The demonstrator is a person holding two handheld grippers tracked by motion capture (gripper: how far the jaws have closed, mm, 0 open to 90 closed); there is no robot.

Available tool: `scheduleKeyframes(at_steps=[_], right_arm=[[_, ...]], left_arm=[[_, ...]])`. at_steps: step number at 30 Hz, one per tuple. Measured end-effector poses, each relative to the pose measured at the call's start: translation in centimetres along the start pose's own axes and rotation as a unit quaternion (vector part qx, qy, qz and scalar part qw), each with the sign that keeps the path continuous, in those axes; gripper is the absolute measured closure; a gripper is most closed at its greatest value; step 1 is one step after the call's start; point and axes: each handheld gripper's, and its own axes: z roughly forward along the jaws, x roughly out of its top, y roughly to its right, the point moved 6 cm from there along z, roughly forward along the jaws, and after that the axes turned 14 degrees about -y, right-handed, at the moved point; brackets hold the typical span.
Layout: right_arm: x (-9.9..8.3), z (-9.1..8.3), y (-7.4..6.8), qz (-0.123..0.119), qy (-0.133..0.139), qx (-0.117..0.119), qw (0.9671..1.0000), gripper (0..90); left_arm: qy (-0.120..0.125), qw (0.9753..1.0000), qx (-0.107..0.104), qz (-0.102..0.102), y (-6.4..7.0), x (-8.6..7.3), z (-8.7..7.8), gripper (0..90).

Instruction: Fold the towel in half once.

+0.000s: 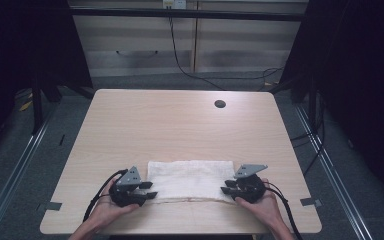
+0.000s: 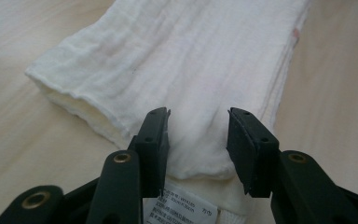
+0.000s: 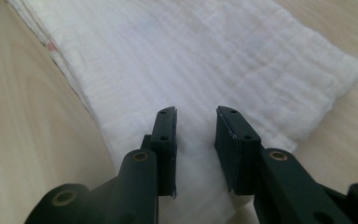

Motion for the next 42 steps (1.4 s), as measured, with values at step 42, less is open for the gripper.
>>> scheduleKeyframes(at_steps=[42], right_arm=[[3.3, 1.5, 7.3, 0.058, 0.007, 0.004, 0.9983, 65.9]], left_arm=[[0.004, 0.9972, 0.021, -0.071, -5.5, 2.7, 1.3, 77.9]])
